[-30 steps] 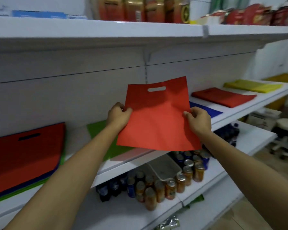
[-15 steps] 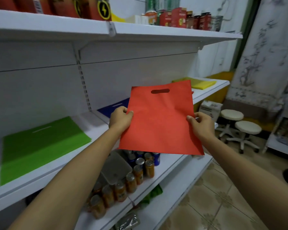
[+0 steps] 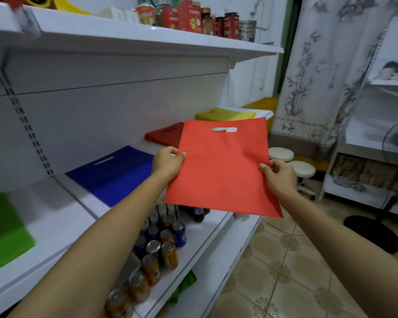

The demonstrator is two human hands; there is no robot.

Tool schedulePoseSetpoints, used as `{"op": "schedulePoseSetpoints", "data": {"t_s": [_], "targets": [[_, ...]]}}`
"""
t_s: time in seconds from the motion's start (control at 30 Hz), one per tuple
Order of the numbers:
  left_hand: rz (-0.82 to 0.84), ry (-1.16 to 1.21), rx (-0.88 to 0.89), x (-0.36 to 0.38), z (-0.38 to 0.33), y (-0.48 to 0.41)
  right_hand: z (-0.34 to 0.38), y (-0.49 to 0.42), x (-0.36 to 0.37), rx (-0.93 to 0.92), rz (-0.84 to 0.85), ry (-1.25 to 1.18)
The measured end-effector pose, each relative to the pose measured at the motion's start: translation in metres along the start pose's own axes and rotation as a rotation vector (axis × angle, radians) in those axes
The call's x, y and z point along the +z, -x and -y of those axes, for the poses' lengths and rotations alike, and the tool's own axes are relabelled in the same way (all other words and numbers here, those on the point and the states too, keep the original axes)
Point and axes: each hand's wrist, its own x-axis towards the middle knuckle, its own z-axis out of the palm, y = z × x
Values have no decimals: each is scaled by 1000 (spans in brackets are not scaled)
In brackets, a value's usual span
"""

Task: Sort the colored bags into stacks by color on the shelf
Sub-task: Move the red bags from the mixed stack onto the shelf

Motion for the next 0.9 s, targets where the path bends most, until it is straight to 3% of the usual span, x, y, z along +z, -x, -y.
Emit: {"op": "schedulePoseSetpoints", "data": {"t_s": [0.53,0.9], "targets": [[5,7,54,77,-5,-195,2,-206,66,-43,-25,94],[-99,-131,-30,48,38,-233,17,-308,157,-131,248,48]]}}
